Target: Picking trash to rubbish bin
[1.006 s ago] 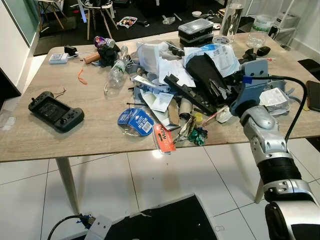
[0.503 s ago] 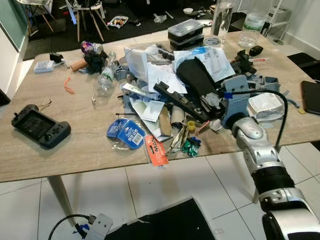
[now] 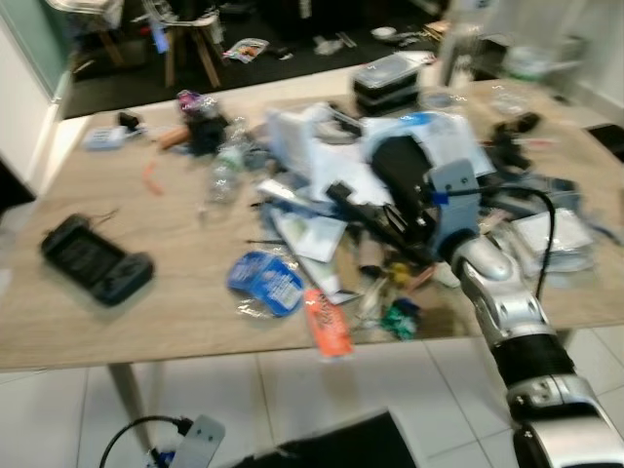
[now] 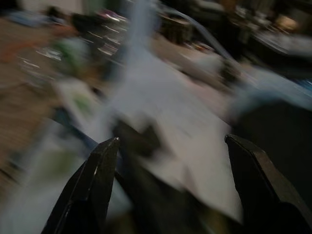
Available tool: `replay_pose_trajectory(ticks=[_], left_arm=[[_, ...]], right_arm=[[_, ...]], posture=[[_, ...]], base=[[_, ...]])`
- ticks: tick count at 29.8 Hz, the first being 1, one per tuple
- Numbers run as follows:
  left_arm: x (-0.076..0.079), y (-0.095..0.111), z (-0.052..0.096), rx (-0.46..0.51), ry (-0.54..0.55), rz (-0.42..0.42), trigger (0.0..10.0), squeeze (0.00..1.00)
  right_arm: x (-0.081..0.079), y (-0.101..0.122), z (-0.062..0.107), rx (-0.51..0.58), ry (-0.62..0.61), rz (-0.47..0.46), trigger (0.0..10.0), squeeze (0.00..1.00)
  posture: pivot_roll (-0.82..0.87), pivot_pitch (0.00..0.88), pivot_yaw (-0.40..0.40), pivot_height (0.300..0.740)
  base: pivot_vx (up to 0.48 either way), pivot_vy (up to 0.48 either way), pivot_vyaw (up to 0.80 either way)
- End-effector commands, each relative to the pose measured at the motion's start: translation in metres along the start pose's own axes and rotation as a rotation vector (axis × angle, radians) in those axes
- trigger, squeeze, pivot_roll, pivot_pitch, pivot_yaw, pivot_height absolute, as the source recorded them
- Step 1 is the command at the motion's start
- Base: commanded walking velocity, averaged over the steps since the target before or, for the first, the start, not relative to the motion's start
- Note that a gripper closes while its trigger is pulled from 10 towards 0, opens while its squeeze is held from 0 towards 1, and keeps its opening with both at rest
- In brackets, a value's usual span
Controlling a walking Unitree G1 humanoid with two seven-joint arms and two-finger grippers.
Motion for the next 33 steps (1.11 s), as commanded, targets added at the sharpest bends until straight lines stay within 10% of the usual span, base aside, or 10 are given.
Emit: replay_pose_trajectory(ticks=[1, 33], left_arm=[[0.001, -0.001, 0.000, -0.003, -0.003, 0.010, 10.0, 0.00], [0.010, -0.011, 0.000, -0.026, -0.038, 0.024, 10.0, 0.00]], right_arm=[[0.008, -0.010, 0.006, -0.036, -0.021, -0.006, 10.0, 0.00], [0.008, -0.027, 0.023, -0.306, 0.034, -0.102, 10.0, 0.00]], posture=[[-0.01, 0.103, 0.081, 0.740], [-0.02, 0.112, 0.086, 0.740]], base=[[0.307, 0.000, 0.00], [0.047, 0.000, 0.00]])
Point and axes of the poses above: a point about 5 cm out from each wrist's last joint towards the gripper, its own z axis pointing back from the gripper into the wrist, its own y axis along the axis of the wrist's last joint, x = y × z, the point moved 4 cm from there along -z, pointing out of the wrist towards the gripper, and after that the axes turned 10 degrees about z, right-handed, at the moved point
